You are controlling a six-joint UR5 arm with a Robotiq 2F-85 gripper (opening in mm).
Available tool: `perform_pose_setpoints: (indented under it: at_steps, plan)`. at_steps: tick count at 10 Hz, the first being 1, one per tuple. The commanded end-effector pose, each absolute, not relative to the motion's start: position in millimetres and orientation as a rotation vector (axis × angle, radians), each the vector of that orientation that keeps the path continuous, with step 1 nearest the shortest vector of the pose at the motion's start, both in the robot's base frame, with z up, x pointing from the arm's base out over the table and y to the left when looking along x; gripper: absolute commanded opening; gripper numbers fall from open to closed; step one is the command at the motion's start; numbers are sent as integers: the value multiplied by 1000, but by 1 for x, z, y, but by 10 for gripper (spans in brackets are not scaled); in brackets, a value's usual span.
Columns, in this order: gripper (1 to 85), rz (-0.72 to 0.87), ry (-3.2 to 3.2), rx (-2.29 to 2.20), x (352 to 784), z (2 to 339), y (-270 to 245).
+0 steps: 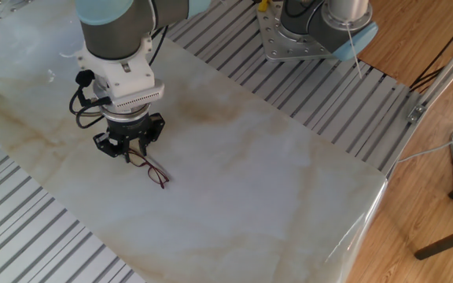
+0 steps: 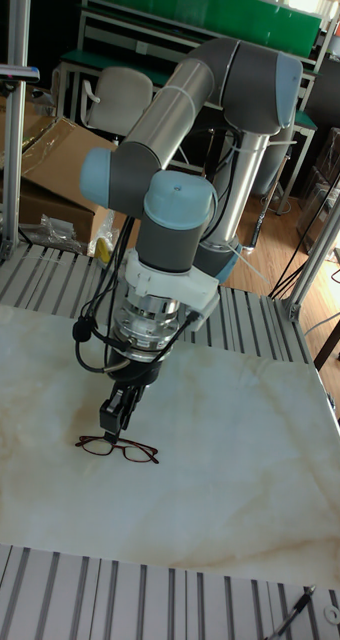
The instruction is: Unfold the leg of the glasses (with one hand)
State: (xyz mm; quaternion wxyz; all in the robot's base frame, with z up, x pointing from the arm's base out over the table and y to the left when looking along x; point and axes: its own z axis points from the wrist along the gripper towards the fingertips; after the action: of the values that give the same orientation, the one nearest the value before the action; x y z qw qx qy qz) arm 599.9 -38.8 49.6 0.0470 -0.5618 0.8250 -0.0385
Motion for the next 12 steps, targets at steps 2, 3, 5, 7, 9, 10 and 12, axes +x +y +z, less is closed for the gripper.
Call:
perform_pose_setpoints:
  at_steps: [2,3,5,7,9,10,12]
  plan:
    - [367,-112,2502,-1690,596,37,-40]
    - [367,-121,2500,-1692,597,37,-41]
    - [363,-83,2506,-1688,593,36,-36]
    - [357,-79,2501,-1675,595,36,-34]
    - [357,-71,2492,-1676,595,33,-30]
    - [357,-49,2487,-1680,593,33,-26]
    - [343,-53,2488,-1675,594,33,-26]
